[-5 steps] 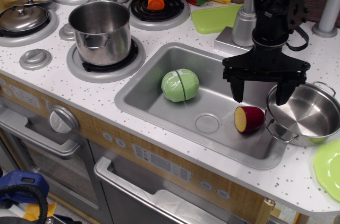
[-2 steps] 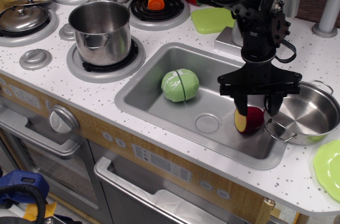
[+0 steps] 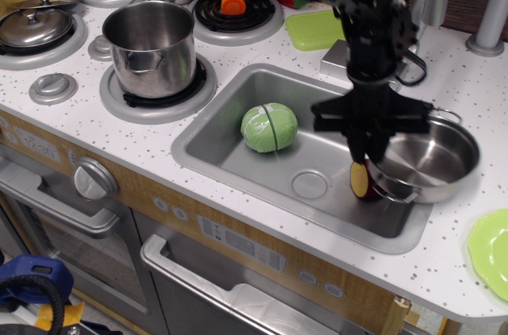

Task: Put pan in sink

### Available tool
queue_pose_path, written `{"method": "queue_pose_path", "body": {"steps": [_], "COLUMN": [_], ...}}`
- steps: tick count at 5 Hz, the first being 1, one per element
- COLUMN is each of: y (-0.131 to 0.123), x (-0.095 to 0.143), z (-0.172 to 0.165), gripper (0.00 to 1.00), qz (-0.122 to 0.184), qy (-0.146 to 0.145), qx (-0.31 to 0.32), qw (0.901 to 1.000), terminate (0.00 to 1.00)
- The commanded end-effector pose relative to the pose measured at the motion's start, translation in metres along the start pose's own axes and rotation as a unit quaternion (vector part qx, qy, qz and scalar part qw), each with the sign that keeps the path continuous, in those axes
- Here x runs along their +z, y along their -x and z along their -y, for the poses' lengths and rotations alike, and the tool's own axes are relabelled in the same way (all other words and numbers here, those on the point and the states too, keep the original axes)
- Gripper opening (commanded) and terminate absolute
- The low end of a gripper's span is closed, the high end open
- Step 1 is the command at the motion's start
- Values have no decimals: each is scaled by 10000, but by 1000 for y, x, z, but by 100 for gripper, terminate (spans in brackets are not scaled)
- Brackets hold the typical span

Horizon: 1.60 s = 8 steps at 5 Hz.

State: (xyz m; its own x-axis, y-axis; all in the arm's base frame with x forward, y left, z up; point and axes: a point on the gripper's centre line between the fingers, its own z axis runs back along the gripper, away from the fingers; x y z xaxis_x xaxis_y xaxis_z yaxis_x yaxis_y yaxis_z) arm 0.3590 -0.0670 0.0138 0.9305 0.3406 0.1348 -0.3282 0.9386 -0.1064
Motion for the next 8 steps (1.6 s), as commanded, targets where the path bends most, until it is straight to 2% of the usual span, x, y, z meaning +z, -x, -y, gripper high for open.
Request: {"method": "queue_pose_path", "body": {"steps": [1, 2, 3, 4, 5, 6, 7, 8], "y": [-29, -31, -30, -27, -26, -31, -31, -31], "x": [52, 49, 37, 19, 5, 5, 5, 5], "z": [-34, -66, -93, -112, -116, -106, -106, -106], "gripper": [0, 0, 0, 0, 0, 100, 100, 100], "qz": [460, 608, 672, 599, 544, 622, 622, 622], "qy": [-525, -762, -799, -749, -472, -245, -245, -245], "qx": [-15, -193, -265, -271, -320, -172, -172, -172], "qw": [9976, 9950, 9942, 9950, 9969, 9976, 9976, 9976], "terminate": [0, 0, 0, 0, 0, 0, 0, 100]}}
